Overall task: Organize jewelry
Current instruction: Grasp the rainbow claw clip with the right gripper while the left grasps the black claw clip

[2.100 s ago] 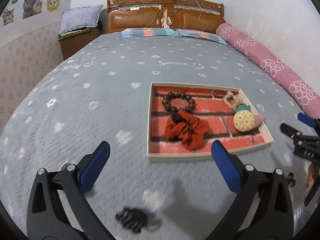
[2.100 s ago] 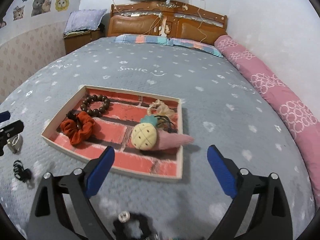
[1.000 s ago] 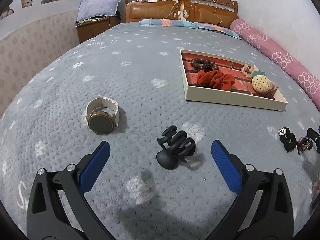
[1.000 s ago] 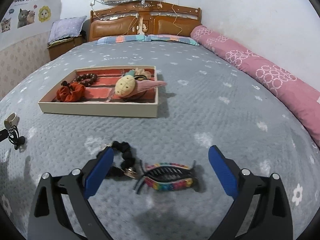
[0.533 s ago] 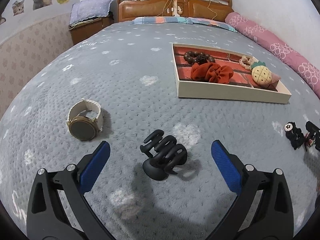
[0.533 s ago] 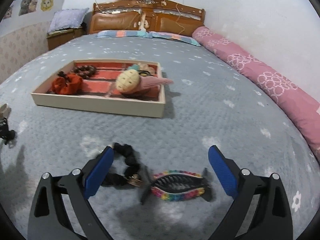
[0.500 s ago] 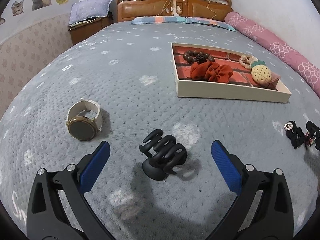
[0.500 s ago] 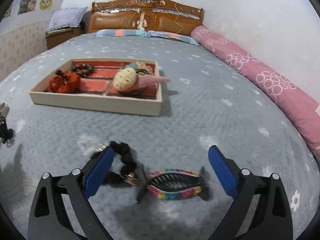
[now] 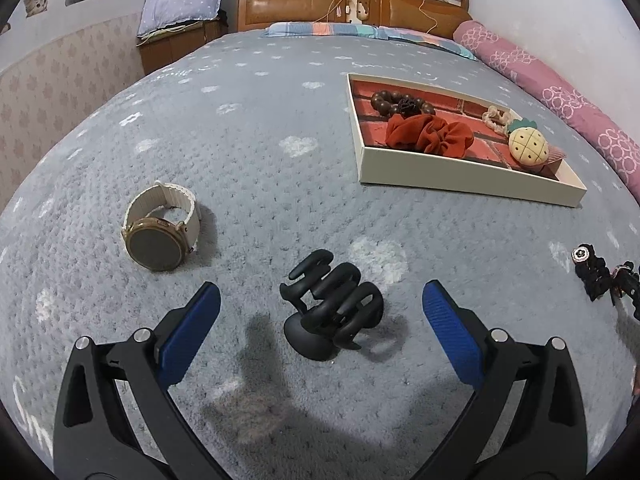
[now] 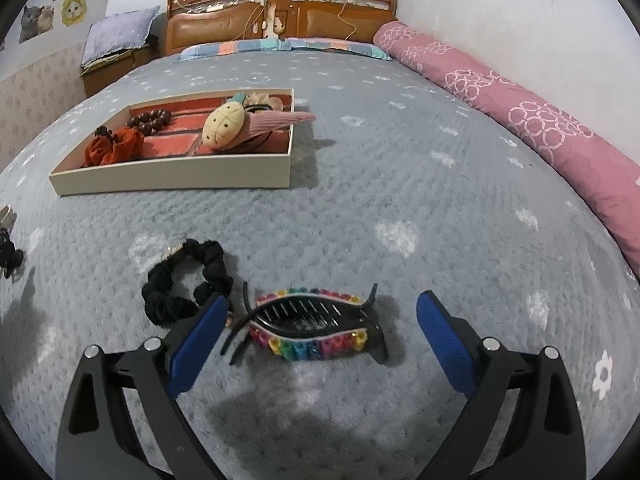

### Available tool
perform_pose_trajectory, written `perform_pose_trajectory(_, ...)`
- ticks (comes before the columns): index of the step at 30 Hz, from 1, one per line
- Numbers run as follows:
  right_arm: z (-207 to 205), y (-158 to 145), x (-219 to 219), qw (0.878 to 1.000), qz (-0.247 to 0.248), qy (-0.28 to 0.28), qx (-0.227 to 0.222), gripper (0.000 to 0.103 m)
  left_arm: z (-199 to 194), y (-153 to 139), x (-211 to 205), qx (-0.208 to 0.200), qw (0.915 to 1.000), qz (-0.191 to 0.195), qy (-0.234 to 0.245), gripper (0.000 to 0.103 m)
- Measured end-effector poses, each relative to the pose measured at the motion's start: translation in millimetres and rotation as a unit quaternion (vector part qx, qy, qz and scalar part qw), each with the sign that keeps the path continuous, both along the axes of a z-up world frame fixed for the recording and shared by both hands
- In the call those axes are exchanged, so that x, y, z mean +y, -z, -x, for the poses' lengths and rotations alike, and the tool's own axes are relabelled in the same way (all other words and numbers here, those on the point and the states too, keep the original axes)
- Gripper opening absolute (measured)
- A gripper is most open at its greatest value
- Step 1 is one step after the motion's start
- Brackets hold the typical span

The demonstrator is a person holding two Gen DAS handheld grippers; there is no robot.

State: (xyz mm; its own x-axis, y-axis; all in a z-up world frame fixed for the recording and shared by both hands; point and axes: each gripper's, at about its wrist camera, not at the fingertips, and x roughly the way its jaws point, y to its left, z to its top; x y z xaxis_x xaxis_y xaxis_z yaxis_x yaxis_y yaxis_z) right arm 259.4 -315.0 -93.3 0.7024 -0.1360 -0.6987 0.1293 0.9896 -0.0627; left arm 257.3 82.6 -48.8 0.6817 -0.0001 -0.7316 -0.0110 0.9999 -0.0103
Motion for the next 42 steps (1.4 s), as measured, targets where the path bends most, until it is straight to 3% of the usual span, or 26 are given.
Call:
perform_pose_trajectory(10,1,4,1,0.999,0.012,-0.05,0.017,0.093,-1,0,3,0.002,1.0,0.006,-0.002,0.098)
perform_pose_trajectory(19,-11,15,0,0.998,0.009,-0.048,0.046,0.093,-12,5,7,0.014,0.9997,0.02,-0.004,0.098)
perform_pose_trajectory(26,-19,17,1,0.997,0.008,-0.046,0.053,0.093,-21,11,15,0.029,0.9981,0.055,-0.006,0.096)
perform_pose_trajectory(32,-17,15,2,0.998,0.01,-0.048,0.048,0.09,-24,15,11,0.037,0.9978,0.055,0.002,0.085)
perform_pose_trajectory(35,-14,13,3,0.998,0.007,-0.053,0.043,0.082,-24,15,6,0.039,0.9983,0.044,0.009,0.072)
perform_pose_trajectory(40,-12,12,1,0.998,0.001,-0.053,0.041,0.08,-25,16,2,0.04,0.9984,0.037,0.017,0.061)
perform_pose_trajectory(42,-12,11,2,0.998,0.002,-0.054,0.041,0.079,-24,16,4,0.04,0.9983,0.039,0.017,0.051)
